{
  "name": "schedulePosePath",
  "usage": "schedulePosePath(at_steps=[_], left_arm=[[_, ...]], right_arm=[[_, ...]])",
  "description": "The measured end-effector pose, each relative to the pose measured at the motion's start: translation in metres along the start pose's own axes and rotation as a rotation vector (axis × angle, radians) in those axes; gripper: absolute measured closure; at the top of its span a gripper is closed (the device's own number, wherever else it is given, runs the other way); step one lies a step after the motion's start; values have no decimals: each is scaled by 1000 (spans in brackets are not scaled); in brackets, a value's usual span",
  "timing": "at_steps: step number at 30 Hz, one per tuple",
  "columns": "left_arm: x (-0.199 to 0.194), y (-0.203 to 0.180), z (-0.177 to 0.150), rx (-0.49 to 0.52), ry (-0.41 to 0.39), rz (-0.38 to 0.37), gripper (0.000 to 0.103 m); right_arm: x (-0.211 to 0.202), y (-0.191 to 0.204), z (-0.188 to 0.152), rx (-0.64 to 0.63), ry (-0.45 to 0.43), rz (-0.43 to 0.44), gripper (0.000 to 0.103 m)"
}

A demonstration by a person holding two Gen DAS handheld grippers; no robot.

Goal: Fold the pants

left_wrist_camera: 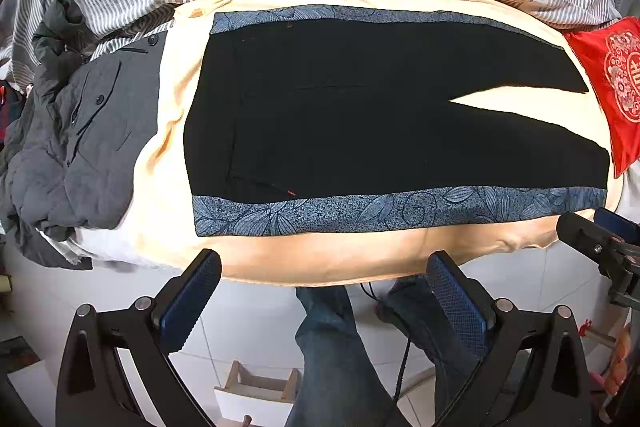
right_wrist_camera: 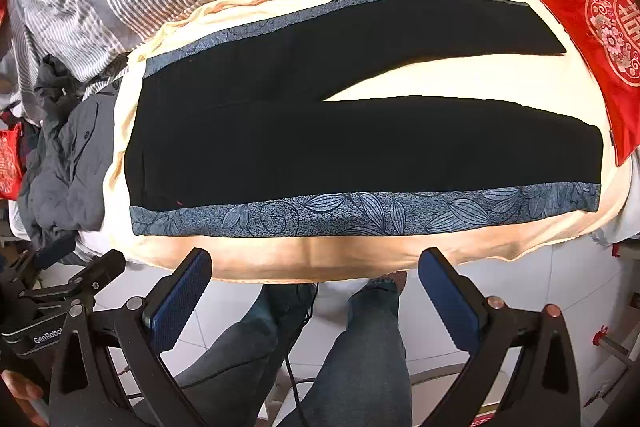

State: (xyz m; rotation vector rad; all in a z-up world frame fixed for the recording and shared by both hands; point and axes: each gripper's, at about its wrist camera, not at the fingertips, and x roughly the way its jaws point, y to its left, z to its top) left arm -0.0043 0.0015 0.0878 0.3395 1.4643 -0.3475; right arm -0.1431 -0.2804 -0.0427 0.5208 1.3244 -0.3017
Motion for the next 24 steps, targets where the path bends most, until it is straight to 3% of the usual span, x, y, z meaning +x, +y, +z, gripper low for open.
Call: schedulePosePath(at_steps=[24], left_arm=[[3, 0, -1, -12, 11, 8, 0]], right_arm=[[5, 0, 0, -1, 20, 7, 0]])
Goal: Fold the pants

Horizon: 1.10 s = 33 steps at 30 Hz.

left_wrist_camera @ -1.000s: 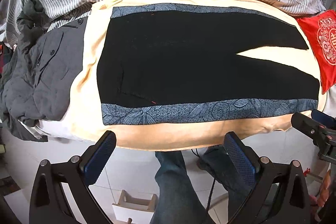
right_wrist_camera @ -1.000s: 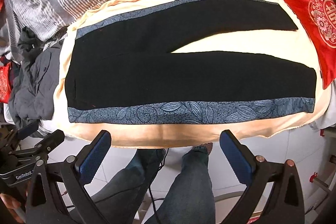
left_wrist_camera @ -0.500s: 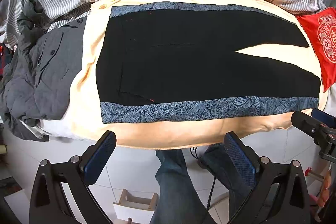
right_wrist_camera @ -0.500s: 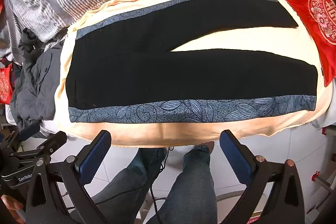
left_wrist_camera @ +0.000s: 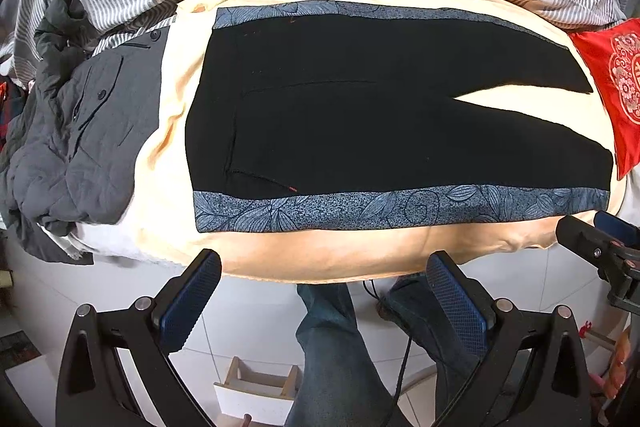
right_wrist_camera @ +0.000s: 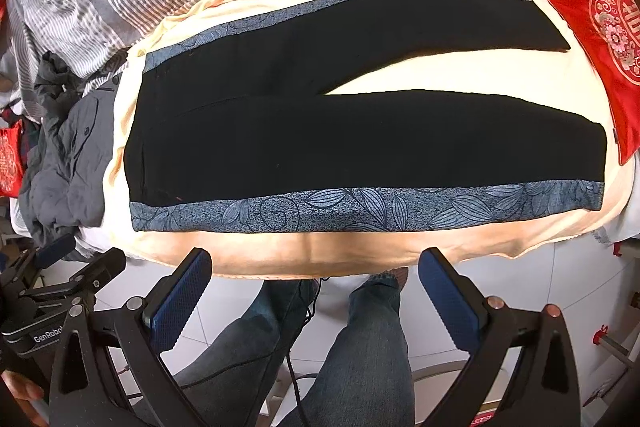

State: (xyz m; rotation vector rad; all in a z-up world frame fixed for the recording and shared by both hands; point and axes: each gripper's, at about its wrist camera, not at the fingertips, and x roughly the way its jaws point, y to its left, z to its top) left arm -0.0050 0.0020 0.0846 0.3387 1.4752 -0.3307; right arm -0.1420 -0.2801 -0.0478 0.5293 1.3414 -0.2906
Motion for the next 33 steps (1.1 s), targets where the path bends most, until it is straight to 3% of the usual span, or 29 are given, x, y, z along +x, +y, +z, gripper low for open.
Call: schedulePosePath(at_steps=[25, 33], left_arm=[[-8, -21, -11, -41, -19, 31, 0], [-10, -20, -27, -157, -39, 25, 0]], right_arm=[[-6, -17, -1, -30, -12, 32, 0], [-13, -36, 0, -34, -15, 53, 0]])
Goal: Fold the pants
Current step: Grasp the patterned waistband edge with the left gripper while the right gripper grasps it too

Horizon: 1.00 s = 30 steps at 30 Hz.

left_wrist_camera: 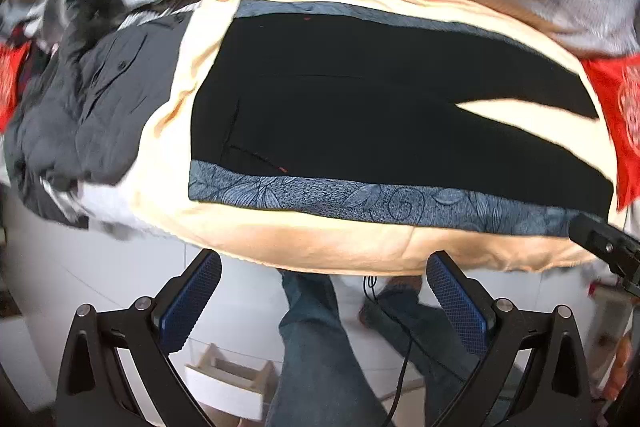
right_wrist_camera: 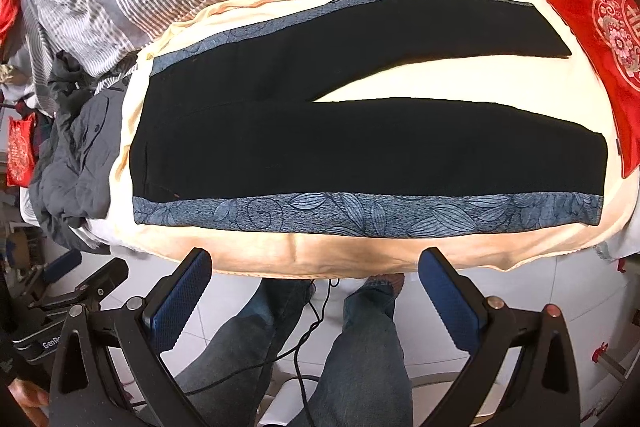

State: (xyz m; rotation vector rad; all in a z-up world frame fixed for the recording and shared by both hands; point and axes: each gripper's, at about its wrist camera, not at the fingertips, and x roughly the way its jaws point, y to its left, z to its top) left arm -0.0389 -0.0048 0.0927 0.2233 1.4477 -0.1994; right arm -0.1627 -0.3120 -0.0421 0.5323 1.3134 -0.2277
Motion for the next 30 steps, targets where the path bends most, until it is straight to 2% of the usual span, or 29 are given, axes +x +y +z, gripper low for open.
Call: schedulePosePath(at_steps=[4, 7, 11, 16, 20, 23, 26, 30], left_arm=[[5, 19, 0, -114, 1, -48, 0], [19, 36, 3, -193, 19, -93, 0], [55, 56, 7, -242, 31, -142, 0], [114, 76, 4, -273, 80, -206, 0], [148, 85, 0, -254, 88, -245, 0], [167, 91, -1, -246, 92, -277, 0], [174, 96, 0, -251, 85, -309, 0], [176, 98, 2, -243, 75, -325, 0]], right_arm=[[1, -9, 0, 15, 4, 38, 0], [9, -16, -3, 63, 20, 105, 0], [40, -22, -13, 188, 52, 278, 0], [114, -20, -33, 356, 90, 458, 1], [173, -22, -45, 473, 105, 529, 20], [205, -25, -50, 525, 87, 566, 21], [223, -32, -51, 555, 63, 601, 26], [229, -40, -50, 626, -19, 728, 38]])
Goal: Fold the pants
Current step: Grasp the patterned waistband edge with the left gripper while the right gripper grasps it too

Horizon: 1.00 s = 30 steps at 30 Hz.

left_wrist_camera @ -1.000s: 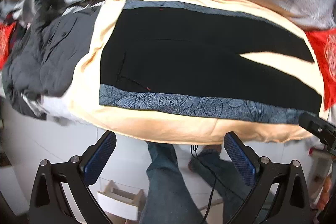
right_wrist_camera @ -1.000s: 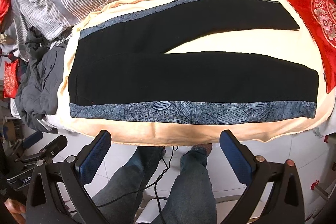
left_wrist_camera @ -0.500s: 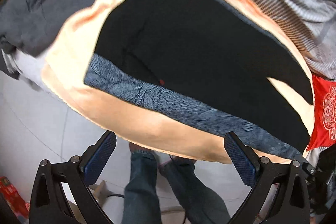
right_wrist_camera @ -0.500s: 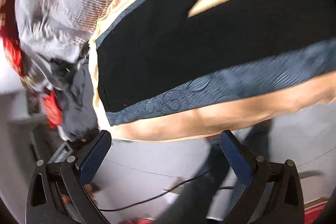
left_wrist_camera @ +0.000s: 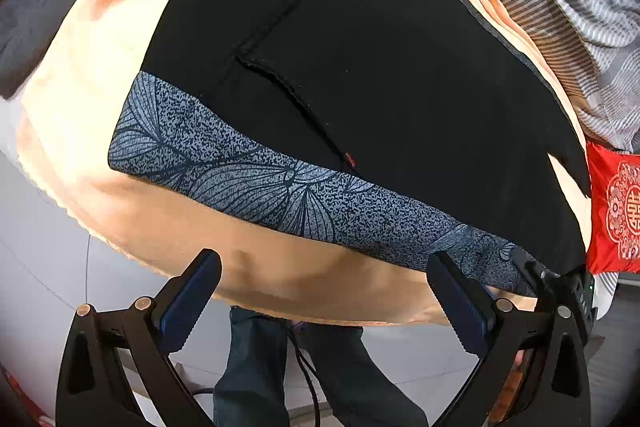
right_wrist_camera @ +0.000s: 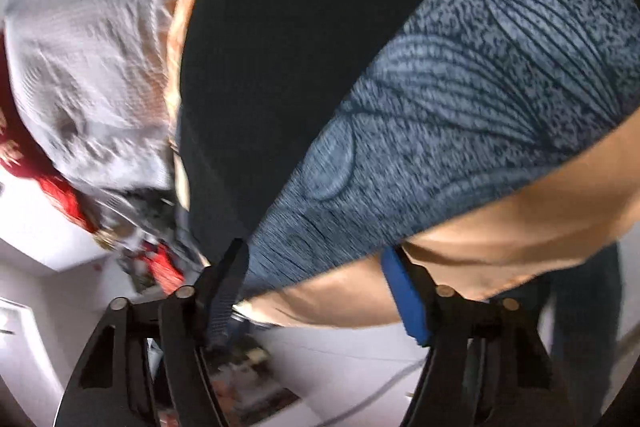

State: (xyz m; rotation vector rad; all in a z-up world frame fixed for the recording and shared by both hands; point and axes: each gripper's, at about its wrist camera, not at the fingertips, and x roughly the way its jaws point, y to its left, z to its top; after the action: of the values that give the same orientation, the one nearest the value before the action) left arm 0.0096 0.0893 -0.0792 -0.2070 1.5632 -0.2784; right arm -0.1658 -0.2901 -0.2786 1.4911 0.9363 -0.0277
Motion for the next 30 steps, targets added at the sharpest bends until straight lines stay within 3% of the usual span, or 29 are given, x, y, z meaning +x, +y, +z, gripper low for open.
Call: schedulePosePath(at_steps=[2, 4, 5, 6, 11, 16, 21, 24, 26, 28, 30], left_arm=[[2, 3, 0, -4, 16, -10, 0], [3, 5, 0, -25, 33, -49, 0], [3, 6, 2, -35, 33, -72, 0], [1, 7, 2, -47, 26, -95, 0], [-4, 20, 8, -167, -9, -206, 0], [-1, 32, 26, -274, -49, -279, 0], [14, 37, 29, -359, -36, -339, 4], [20, 39, 33, -399, -34, -355, 32], [19, 41, 38, -406, -43, -384, 67], [15, 43, 43, -373, -62, -330, 83], [9, 43, 45, -321, -77, -303, 86]], right_arm=[[1, 0, 3, 14, -14, 50, 49], [5, 3, 6, 30, -5, 90, 75], [7, 5, 7, 38, 6, 111, 93], [6, 10, 7, 41, 8, 132, 97], [-12, 46, 6, 4, 7, 231, 97], [-28, 67, 7, -27, 19, 247, 97], [-38, 67, 7, -23, 22, 263, 97], [-37, 67, 5, -28, 22, 253, 97], [-36, 67, 4, -31, 26, 237, 97], [-33, 68, 3, -43, 34, 202, 97], [-30, 63, 1, -50, 40, 163, 97]])
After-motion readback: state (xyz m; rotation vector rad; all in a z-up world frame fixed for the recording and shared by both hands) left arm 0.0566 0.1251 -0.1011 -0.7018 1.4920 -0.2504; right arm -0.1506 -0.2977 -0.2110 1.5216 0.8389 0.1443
